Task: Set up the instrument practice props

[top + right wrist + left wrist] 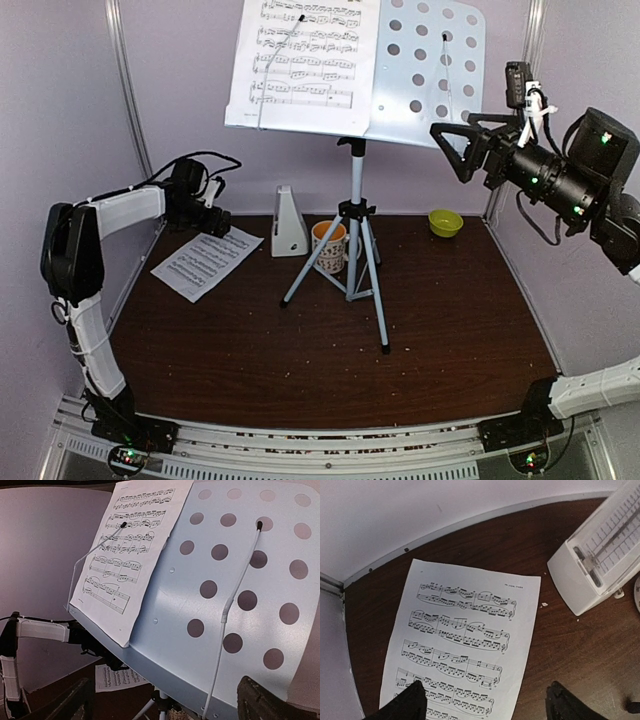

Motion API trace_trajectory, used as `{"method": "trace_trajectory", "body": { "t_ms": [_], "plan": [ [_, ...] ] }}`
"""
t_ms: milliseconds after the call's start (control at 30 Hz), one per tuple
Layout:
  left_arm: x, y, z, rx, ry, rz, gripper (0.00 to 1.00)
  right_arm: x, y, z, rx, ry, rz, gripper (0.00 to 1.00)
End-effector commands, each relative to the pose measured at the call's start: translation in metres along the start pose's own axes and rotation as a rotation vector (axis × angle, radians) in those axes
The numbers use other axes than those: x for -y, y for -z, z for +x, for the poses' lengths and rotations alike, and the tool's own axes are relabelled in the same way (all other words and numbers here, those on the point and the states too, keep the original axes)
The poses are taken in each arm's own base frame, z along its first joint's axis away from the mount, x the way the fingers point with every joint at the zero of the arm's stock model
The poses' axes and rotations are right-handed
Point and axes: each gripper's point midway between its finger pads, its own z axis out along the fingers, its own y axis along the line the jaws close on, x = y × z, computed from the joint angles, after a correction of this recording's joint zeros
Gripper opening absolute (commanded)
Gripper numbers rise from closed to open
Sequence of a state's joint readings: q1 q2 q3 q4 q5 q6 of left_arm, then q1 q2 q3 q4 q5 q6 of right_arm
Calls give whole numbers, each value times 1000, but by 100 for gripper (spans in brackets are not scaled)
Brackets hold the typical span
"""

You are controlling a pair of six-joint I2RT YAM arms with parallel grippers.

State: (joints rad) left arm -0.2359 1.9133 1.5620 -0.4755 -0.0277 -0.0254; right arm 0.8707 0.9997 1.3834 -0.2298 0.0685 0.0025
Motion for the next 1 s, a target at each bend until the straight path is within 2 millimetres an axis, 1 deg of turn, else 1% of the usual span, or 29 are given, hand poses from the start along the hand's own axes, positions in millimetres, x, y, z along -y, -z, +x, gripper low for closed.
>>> {"method": "trace_trajectory", "body": {
  "t_ms": [0,133,267,400,467,633,700,833,867,967],
  "plan": [
    [13,-18,-2,-31,-208,28,84,15,7,14,-27,8,71,100],
    [20,-29,-12,-13,-367,-18,84,19,13,19,-31,1,88,100],
    [28,-45,-13,-30,-504,-33,84,22,20,21,-26,-9,99,100],
    [49,-68,2,-71,-601,-11,83,26,24,25,-33,-10,116,100],
    [56,-76,5,-84,-626,-9,82,28,25,26,-35,-10,122,100],
    [63,-95,6,-122,-721,-68,80,30,25,29,-44,-8,132,100],
    [62,-103,9,-141,-753,-78,78,31,26,29,-45,-7,136,100],
    [58,-119,20,-189,-815,-98,76,34,27,29,-47,-5,147,100],
    [58,-122,23,-198,-823,-101,76,35,27,30,-48,-4,152,100],
    [58,-124,20,-190,-825,-101,73,37,27,29,-48,0,160,100]
  ]
}}
